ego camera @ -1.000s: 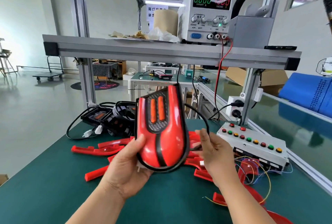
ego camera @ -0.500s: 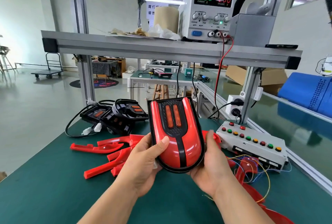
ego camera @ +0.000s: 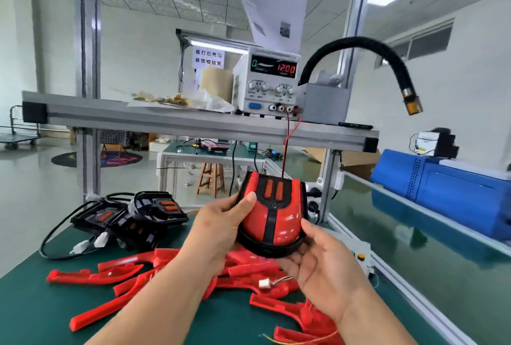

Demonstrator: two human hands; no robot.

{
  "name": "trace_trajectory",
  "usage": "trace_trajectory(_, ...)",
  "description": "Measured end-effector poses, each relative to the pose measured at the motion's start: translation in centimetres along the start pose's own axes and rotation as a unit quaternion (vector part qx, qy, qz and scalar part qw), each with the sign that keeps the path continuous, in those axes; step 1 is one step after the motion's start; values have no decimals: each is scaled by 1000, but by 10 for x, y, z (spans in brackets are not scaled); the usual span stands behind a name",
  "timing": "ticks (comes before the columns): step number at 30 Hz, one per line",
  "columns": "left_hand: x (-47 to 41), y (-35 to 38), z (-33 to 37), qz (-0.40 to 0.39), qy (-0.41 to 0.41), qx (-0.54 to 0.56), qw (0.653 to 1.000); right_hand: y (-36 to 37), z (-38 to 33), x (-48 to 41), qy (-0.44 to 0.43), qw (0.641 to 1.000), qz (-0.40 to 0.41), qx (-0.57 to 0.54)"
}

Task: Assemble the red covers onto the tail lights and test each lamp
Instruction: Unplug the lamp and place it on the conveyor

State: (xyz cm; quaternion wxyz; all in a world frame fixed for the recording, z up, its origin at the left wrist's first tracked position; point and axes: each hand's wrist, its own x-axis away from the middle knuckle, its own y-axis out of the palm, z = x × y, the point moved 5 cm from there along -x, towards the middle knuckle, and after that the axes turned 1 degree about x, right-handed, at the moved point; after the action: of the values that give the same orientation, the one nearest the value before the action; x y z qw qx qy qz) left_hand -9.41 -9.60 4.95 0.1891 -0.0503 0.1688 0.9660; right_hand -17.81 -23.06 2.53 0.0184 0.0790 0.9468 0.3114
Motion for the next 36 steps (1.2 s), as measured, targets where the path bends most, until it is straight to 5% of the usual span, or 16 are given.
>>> trace_trajectory(11,-15,213,-51,-166,-226,42,959,-126,-123,87,-117,960,244,-74)
trace_trajectory(24,-53,307,-82,-172,-285,30,943,-206,-188,63,-121,949,273,-106)
trace_trajectory(36,-93,308,-106,-141,-174,74,972,-236,-184,14,-105,942,317,-42)
